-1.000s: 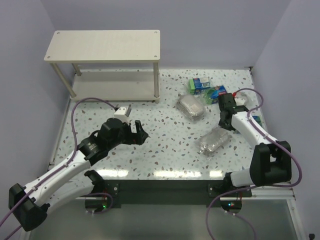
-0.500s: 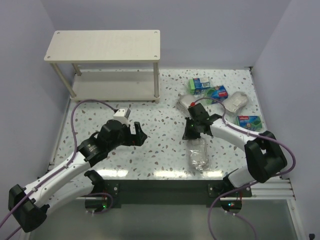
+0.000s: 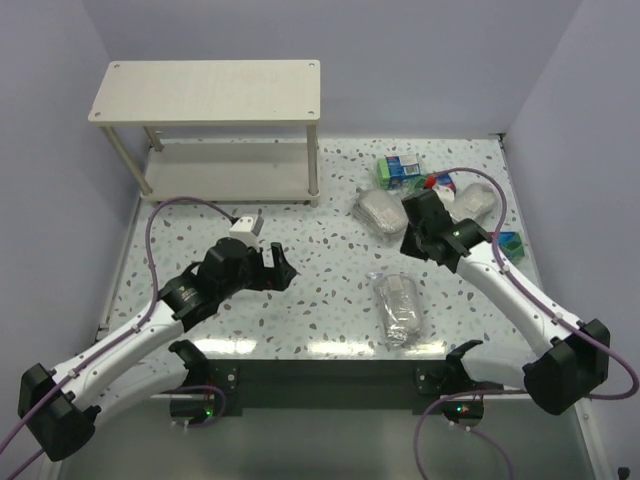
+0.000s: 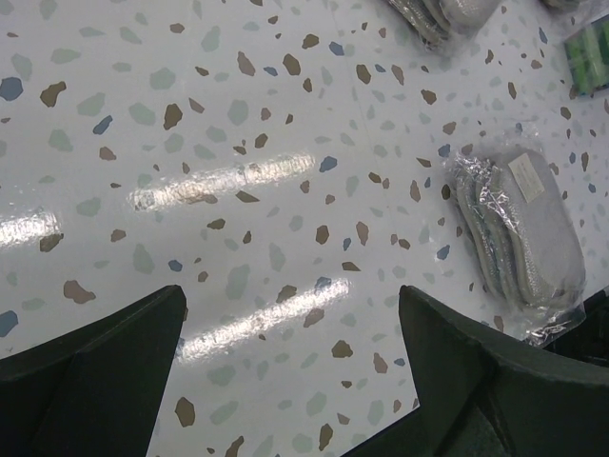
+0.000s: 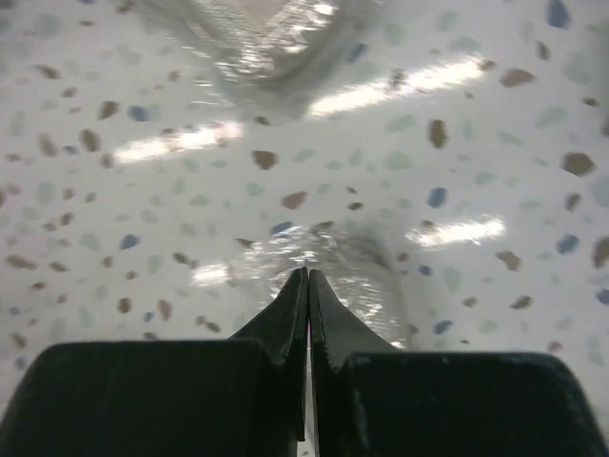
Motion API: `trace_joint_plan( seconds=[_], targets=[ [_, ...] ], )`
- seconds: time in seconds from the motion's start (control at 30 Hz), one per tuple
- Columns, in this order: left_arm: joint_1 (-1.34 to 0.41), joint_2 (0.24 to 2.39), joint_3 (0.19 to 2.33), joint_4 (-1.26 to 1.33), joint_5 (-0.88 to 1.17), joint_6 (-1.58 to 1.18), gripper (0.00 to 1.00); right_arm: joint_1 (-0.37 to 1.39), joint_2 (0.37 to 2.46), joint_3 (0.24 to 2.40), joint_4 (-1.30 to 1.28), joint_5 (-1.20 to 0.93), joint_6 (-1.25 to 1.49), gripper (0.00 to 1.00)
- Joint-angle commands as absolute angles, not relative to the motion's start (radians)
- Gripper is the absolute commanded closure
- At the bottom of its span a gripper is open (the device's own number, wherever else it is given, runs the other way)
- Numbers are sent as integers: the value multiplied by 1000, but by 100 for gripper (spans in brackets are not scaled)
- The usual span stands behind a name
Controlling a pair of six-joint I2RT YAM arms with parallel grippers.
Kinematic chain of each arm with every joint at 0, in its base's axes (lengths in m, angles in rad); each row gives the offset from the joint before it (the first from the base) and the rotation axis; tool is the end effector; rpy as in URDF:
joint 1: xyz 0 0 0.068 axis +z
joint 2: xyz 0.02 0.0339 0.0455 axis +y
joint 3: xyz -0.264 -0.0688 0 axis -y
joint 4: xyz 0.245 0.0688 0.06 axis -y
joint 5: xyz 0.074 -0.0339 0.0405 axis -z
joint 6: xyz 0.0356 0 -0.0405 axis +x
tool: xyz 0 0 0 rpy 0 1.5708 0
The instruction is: Place and organize the cleaning sponges onto the shelf
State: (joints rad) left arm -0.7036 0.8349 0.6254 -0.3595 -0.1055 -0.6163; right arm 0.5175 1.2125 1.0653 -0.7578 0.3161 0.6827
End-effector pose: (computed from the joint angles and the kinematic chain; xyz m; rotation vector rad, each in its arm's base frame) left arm 0.1451 -0.1182 0.2580 0.0326 2.2092 -0.6491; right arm 0.2186 0.1117 0.2993 0.3322 2.3980 0.1540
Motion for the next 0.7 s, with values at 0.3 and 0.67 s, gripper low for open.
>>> trace_joint_plan(
  seconds=[0.3, 0.67],
  targets=[
    [-706, 853, 612, -299, -74, -588, 0, 268, 1184, 789, -838, 420, 733, 100],
    [-706, 827, 592, -327, -94, -598, 0, 587, 1359, 738, -599, -87, 790, 100]
  ],
)
